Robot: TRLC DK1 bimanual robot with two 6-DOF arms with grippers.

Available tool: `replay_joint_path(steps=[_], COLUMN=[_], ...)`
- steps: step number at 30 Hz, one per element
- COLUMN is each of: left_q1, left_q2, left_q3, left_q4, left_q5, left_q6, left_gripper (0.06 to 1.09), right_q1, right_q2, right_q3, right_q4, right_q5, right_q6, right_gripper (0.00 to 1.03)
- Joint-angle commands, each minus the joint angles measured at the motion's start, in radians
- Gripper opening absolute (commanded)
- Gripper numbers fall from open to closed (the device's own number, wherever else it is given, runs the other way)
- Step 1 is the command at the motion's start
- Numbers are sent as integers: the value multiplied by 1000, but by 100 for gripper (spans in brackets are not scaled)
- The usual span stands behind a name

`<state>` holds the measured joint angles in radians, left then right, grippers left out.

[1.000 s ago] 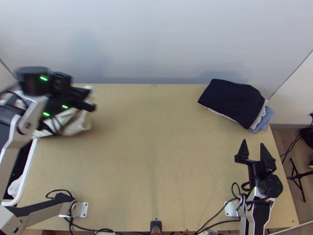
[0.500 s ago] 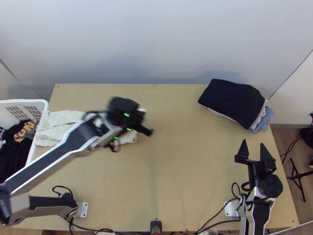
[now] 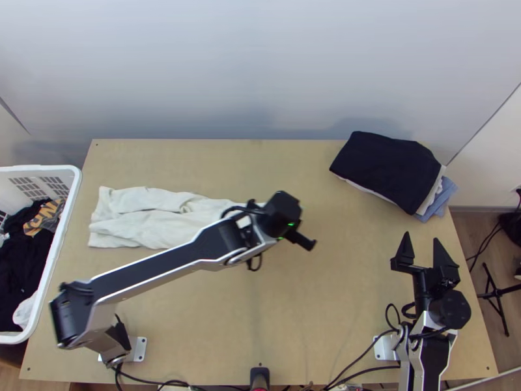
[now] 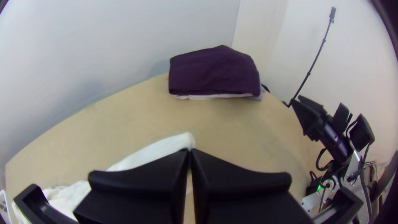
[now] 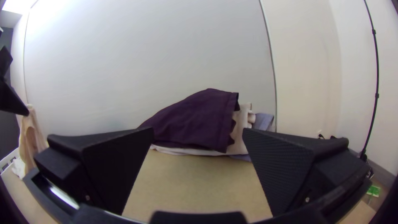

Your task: Fold the t-shirt

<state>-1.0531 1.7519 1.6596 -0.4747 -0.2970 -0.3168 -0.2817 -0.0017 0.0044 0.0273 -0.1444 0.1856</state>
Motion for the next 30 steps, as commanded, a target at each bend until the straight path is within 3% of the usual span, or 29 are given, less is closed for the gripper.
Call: replay_joint_path(steps=[1,2,3,7,11,15,18,24,30], left_q1=[-31,-18,2,90,246,493,663,984,1240], left_q2=[86,72,55,-45,-167,-223,-247,-356,-440], left_q3=[160,178,197,256,266,267,207,6,-181], left_q4=[24,25,24,-28,-114,-361,-519,-515,-510], left_q5=[7,7,9,76,240,355,447,469,469], left_q6=[-10,-10,-11,13,18,25,157,282,328], left_gripper=[87,103,104,104,104,104,104,104,104], right_q1=[-1,-1,1,-1,-1,-1,-1,-1,-1], right_q2=[0,0,0,0,0,0,0,0,0], right_q3=[0,0,0,0,0,0,0,0,0], right_q4=[0,0,0,0,0,0,0,0,0], right_q5=[0,0,0,0,0,0,0,0,0], right_q6=[0,0,0,0,2,2,0,2,0], right_gripper=[99,99,99,99,99,99,99,99,99])
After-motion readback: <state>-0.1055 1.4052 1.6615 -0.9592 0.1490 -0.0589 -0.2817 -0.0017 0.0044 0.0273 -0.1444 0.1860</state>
